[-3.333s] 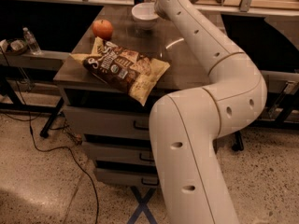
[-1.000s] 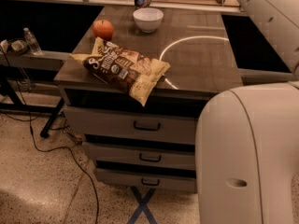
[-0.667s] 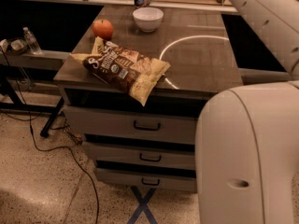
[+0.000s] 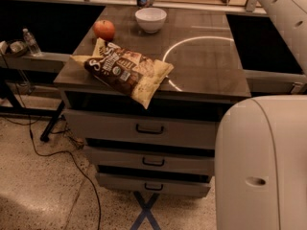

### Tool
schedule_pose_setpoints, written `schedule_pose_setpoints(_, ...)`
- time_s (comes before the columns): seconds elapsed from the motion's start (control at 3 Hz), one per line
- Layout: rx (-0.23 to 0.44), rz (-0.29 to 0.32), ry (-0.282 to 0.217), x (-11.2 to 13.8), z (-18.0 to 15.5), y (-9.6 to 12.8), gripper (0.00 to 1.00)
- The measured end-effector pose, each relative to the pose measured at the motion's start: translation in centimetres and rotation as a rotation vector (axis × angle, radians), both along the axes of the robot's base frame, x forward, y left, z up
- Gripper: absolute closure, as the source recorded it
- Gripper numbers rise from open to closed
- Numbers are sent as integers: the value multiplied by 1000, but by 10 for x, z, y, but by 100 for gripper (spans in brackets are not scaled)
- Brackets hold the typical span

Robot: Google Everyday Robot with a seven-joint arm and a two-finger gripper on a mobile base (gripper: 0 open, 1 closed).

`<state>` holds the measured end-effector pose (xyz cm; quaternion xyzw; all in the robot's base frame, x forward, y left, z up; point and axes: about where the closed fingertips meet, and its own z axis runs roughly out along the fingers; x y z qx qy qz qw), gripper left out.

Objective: Move white bowl near redbull can

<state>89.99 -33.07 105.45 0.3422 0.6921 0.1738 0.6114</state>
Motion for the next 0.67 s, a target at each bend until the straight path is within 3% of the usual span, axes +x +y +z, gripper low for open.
schedule_pose_setpoints(0.33, 120, -117, -24, -16, -4, -83, 0)
schedule_pose_setpoints(0.67, 40, -218, -213, -57, 87, -144, 0)
